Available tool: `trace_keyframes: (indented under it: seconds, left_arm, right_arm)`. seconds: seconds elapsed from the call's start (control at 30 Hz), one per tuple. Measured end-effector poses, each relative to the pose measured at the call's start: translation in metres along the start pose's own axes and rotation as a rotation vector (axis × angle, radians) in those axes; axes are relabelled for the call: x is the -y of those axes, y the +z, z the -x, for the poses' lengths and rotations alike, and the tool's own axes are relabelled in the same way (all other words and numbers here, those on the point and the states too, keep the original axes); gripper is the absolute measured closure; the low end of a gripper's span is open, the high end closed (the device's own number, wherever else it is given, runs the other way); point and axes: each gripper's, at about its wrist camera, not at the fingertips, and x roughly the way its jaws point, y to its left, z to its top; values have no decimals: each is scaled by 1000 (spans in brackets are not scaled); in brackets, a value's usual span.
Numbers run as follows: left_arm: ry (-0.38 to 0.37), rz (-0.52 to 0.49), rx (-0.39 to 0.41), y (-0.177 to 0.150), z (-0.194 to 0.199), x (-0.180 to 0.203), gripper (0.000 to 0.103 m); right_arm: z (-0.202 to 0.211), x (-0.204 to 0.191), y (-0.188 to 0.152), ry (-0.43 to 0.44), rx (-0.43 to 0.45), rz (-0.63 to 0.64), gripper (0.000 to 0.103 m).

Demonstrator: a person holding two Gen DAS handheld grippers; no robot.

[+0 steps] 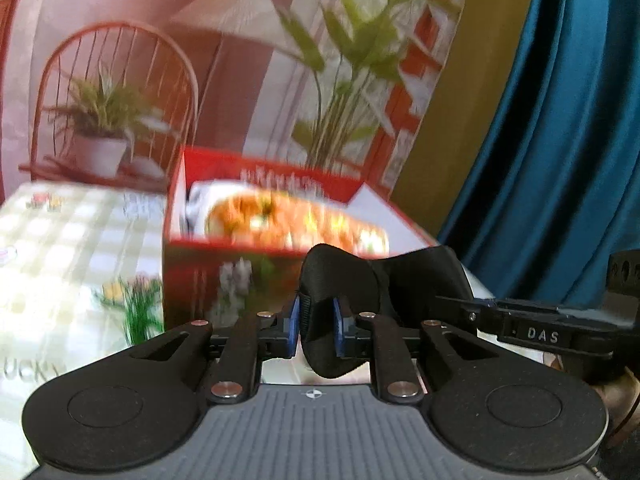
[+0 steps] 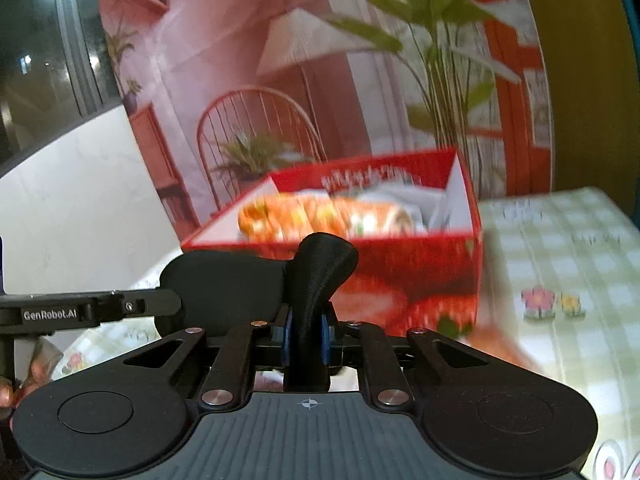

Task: Organize soft objects
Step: 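Close the right tool on the black eye mask while the left tool grips it too, then lift the black eye mask with both tools and release it into the box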

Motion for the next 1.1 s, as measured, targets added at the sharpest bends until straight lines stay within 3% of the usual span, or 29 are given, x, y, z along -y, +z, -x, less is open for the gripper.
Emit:
trace_keyframes:
  seconds: [0.37, 0.67, 0.93, 1.1]
  left_arm:
    - [55, -43, 189, 81, 2, 8, 85]
    - [110, -55, 256, 130, -21, 3, 85]
    - [140, -74, 213, 152, -61, -8, 84]
    - [147, -53, 108, 147, -97, -21, 84]
  right_arm:
    - [-5, -13, 87, 36, 131, 117, 91]
    - [-30, -20, 149, 20, 198, 217, 91]
    - [-75, -1, 180, -11, 175, 202, 91]
    - [-110, 15, 181, -45, 109, 183, 91]
